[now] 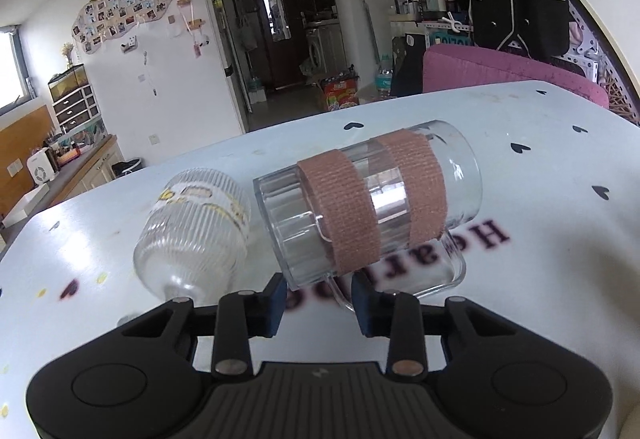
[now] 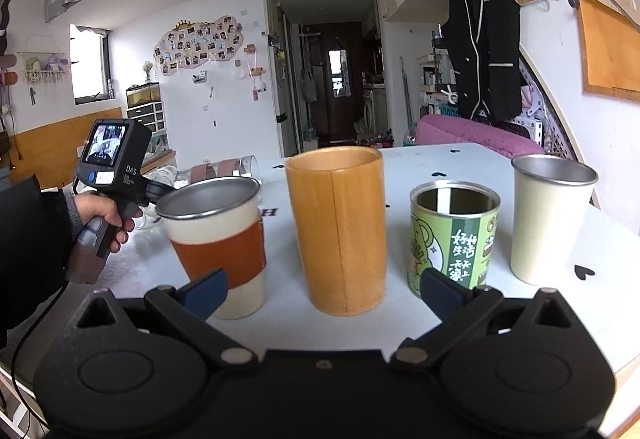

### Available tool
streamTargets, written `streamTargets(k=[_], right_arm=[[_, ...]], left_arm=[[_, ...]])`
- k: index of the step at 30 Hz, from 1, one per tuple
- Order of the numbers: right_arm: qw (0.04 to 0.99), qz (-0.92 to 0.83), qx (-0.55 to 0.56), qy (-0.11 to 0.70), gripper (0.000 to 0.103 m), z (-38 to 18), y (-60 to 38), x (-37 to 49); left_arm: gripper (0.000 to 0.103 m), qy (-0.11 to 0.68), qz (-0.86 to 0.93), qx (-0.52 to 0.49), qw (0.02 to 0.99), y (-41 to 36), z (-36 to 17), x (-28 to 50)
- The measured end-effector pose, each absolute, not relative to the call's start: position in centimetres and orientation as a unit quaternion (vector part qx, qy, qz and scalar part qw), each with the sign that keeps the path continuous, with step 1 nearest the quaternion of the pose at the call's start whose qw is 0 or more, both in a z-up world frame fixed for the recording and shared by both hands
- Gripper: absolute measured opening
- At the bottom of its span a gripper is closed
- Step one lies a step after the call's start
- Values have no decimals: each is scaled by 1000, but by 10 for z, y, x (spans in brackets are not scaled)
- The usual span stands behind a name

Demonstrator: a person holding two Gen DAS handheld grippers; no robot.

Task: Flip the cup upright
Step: 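Close the left gripper on the pink-banded glass mug's body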

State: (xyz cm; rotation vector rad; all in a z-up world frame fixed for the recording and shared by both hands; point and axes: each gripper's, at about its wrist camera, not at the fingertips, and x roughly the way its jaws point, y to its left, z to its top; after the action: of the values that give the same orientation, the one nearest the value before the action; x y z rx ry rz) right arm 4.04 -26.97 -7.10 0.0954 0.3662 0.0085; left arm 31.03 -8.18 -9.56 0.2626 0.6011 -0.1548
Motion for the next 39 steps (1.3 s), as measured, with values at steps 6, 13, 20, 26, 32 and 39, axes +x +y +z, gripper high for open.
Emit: streamTargets(k=[6,13,20,26,32,39], right_arm=[[984,3,47,174,103,-67,-273,34],[985,17,47,166,103,-65,-272,27],[986,27,50,158,103,-63,-270,18],[986,44,45,154,103,-59,-261,15],[986,55,39,155,103,-59,-251,17],[984,74,34,160,102,-60,-243,18]], left_arm=[[37,303,-75,126,941,-77,-92,282],[37,310,-74,129,939,-63,-89,222],[39,302,-51,144,941,-44,-92,156],[67,306,-54,132,941,-25,-88,122],[97,253,-94,107,957,-4,-59,118],[97,216,-126,59,967,14,-29,165]])
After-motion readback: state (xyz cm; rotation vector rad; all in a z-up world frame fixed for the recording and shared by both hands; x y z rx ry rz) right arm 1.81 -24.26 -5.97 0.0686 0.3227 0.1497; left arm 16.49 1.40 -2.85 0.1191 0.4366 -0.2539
